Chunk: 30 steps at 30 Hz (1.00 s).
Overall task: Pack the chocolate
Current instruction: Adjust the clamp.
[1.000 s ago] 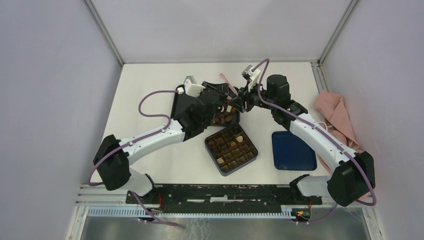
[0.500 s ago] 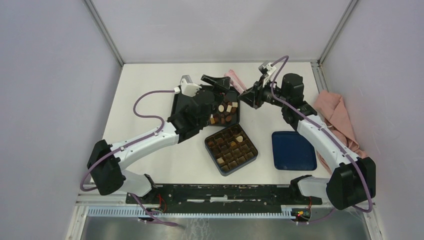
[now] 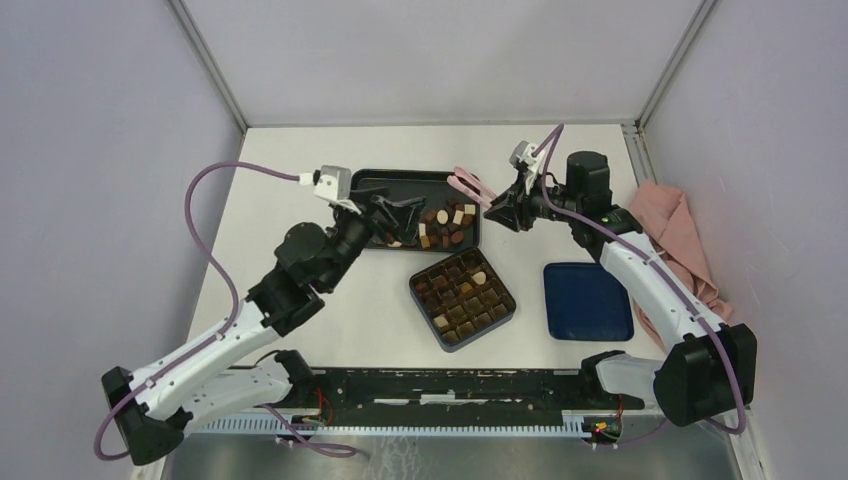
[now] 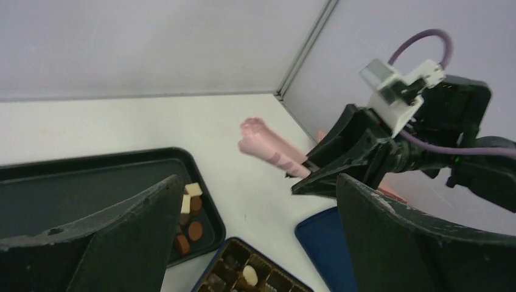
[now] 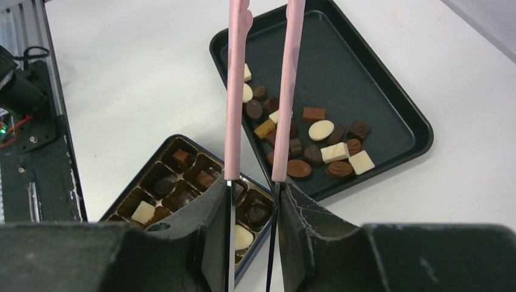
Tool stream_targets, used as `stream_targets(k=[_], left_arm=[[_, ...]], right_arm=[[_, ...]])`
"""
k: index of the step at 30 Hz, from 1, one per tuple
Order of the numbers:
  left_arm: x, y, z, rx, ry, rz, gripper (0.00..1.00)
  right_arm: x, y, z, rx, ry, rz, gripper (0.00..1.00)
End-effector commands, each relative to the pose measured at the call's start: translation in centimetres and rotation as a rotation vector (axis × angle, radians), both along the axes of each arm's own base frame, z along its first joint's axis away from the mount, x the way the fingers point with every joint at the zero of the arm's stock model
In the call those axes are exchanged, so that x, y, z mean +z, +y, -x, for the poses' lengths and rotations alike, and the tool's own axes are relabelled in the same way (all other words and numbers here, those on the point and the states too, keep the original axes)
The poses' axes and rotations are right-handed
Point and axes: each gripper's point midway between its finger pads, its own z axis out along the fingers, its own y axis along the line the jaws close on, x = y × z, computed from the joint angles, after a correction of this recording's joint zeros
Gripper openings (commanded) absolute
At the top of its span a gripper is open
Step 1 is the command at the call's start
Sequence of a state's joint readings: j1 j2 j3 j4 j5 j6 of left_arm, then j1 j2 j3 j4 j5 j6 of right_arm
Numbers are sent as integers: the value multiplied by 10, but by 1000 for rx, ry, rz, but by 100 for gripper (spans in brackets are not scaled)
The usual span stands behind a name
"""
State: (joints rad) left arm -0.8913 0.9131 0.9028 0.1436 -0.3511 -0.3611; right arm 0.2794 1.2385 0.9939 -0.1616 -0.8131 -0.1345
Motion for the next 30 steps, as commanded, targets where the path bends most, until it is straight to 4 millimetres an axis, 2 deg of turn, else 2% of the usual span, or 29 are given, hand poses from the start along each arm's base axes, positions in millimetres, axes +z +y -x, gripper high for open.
stream_targets(k=[1,2,4,7,10,14,19,23,27,30], left_arm=[[-51,7,-5,-76,163,175,100],[-67,7,-8,-81,254,296,100],[-78,2,-15,-85,361,504,100],[-69,-5,-26,-71,390,668,100],[-57,-20,-31,-26,355,664,100],[-68,-40,-43,-26,429,700,100],[-76,-50,-51,-7,456,750,100],[-69,-57,-60,9,450,786,99],[-62,-70,-68,4,463,813,95],[-61,-79,-70,-6,478,828,86]], right_arm=[[25,-3,-1,44,-165,35,35],[27,-2,-1,46,-174,38,35],[28,0,-3,51,-179,35,36],[25,6,-3,60,-167,33,36],[22,12,-2,75,-153,33,36],[22,17,-1,84,-160,46,36],[22,21,0,92,-166,70,36],[18,29,5,115,-179,102,36],[16,33,6,119,-192,127,36],[14,34,6,124,-186,146,36]])
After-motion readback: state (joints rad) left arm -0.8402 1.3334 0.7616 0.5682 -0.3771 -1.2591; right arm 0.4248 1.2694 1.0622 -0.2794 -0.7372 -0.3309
